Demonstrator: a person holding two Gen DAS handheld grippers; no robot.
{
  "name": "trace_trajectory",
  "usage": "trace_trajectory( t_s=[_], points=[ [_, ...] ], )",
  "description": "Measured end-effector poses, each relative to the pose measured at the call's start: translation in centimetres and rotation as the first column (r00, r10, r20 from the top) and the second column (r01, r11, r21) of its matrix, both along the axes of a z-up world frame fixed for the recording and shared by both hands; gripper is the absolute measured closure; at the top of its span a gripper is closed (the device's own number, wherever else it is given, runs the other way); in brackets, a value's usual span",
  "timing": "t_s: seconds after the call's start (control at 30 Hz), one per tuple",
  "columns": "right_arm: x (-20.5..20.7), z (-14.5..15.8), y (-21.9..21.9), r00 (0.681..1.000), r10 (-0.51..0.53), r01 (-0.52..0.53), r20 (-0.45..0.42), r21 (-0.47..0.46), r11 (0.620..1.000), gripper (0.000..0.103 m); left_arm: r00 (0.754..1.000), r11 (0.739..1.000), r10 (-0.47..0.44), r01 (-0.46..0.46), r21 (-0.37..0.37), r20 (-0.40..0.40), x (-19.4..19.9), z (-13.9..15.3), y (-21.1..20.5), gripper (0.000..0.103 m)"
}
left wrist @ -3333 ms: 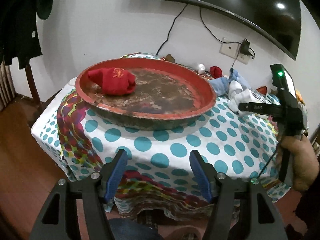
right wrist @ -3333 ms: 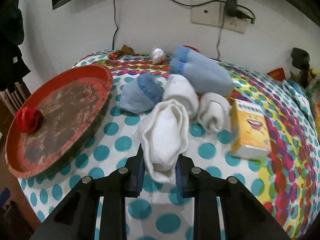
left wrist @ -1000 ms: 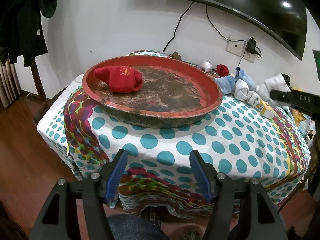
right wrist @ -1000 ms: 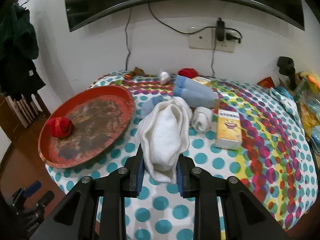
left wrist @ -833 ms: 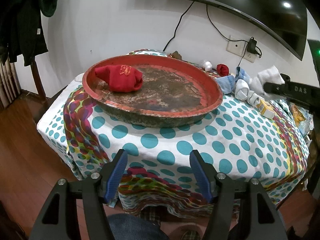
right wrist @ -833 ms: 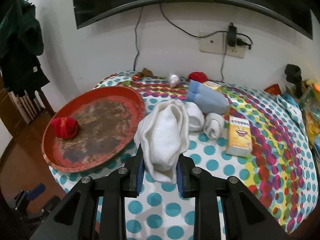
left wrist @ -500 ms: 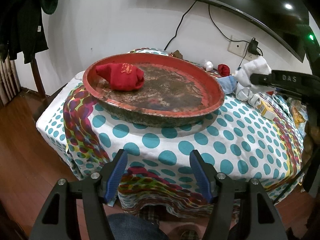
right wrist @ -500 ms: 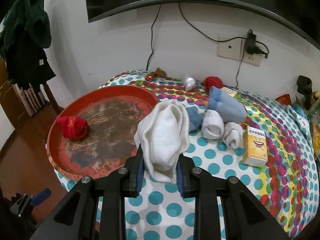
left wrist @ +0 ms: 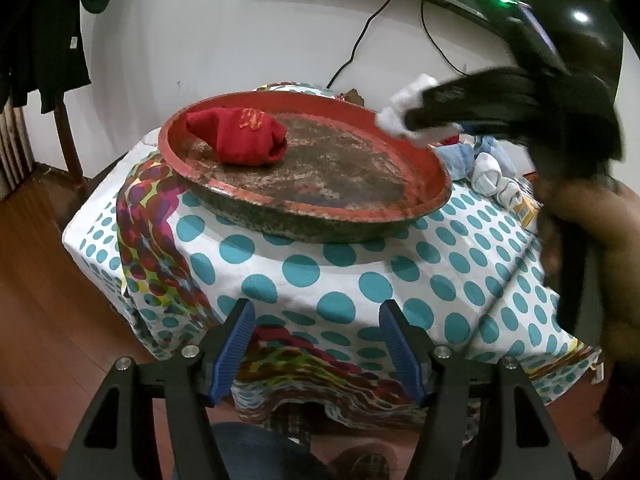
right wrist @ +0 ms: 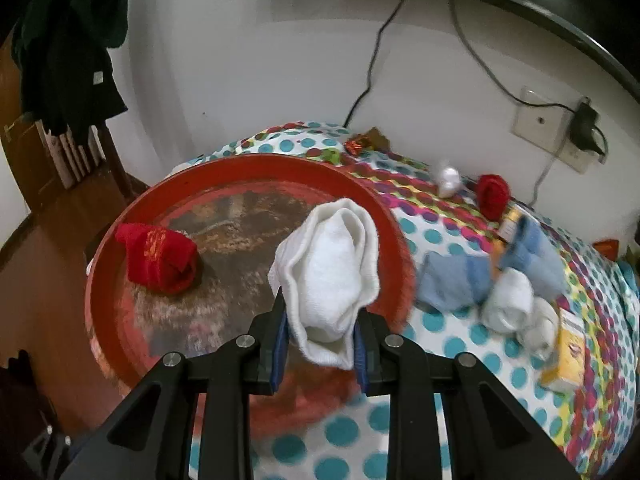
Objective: Organize objects
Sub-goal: 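Lift the white sock and carry it over the red tray with the right gripper, then open the right gripper to release the white sock onto the tray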
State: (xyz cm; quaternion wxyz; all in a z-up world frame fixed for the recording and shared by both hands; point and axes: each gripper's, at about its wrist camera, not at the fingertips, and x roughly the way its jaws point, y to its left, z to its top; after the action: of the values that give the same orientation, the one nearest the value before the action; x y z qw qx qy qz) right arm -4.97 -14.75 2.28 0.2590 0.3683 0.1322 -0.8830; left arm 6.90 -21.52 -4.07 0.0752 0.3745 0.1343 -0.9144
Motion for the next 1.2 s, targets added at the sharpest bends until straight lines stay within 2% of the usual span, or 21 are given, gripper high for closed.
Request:
trace_trajectory(
  t_s=[0.27,0.43,0.63,1.07,1.2],
  points=[
    [-4.1,0.3,-6.2,0.998,0.055,-0.056,0.025,0.035,0.998,0.078,1.0,0.999,0.015,-0.016,0.042,0.023,-0.3,-0.3,-0.9,0.037],
    [-6.5,-0.1,-10.8,0.992,0.093,-0.097,0.084,0.043,0.994,0.078,0.999,0.997,0.036,-0.038,0.072,0.033,-0.5,-0.4,-1.8,0.037],
    [-8.0,-1.7,-14.1,0.982,0.103,-0.108,0.156,0.025,0.994,0.078,0.996,0.992,0.072,-0.076,0.101,0.042,-0.5,-0.2,-3.1,0.037],
    [-8.5,-4.1,-16.4,0.976,0.103,-0.116,0.193,0.057,0.992,0.078,0.994,0.986,0.092,-0.1,0.13,0.062,-0.9,-0.6,-4.2,0.037],
    [-8.4,-4.3,-16.6,0.972,0.113,-0.13,0.204,0.071,0.989,0.068,0.995,0.988,0.09,-0.096,0.122,0.052,-0.9,-0.4,-4.1,0.037]
  ],
)
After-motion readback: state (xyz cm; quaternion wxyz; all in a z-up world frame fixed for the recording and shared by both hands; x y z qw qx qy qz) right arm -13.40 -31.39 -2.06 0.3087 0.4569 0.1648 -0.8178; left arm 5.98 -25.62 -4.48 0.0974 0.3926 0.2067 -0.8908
